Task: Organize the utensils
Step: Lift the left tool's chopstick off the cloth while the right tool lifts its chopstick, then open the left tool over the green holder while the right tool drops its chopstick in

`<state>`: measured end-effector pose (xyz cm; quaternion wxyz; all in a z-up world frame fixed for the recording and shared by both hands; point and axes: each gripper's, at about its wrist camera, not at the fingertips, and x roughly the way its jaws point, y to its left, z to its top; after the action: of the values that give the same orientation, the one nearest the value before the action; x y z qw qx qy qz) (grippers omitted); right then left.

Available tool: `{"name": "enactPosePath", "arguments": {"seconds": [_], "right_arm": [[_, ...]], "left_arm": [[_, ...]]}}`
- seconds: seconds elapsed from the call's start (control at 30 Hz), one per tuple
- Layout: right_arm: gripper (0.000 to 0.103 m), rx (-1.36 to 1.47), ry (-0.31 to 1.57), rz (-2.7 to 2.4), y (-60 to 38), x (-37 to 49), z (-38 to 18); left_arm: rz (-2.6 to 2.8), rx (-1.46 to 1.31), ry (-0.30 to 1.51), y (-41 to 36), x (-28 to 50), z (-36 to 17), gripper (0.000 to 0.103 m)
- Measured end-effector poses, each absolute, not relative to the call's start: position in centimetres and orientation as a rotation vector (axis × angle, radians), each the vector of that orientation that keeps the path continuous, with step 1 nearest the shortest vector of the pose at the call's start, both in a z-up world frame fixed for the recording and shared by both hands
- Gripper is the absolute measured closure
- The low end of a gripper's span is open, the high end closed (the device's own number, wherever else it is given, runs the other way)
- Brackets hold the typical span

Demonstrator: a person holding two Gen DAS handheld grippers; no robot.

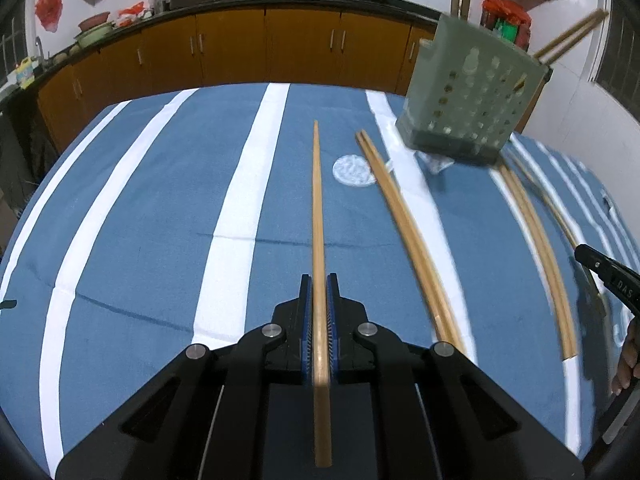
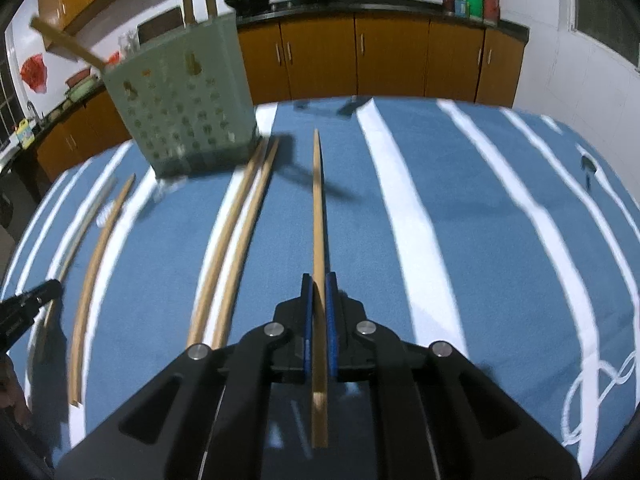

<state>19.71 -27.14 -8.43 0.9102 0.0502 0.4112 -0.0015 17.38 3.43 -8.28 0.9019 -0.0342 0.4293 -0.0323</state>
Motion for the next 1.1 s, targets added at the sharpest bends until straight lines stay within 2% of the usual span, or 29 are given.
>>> {"name": "enactPosePath", "arguments": {"seconds": [0.33, 0.93, 1.1], "right_arm": [[0.095, 0.120, 0.571, 0.006, -27.5, 17.8, 0.8], [0.095, 0.160, 0.242, 0.209, -25.6, 16.0, 15.0], [0.095, 0.145, 0.197, 0.203, -24.4, 17.2, 16.5]], "left_arm": [[-0.096, -0.081, 0.620, 3.7, 16.5, 1.6, 0.095], [-0.267, -0.124, 0.390, 0.8, 15.5, 12.8, 0.096], [-0.264, -0.125, 0.306, -0.5, 16.1, 14.4, 0.096]]}}
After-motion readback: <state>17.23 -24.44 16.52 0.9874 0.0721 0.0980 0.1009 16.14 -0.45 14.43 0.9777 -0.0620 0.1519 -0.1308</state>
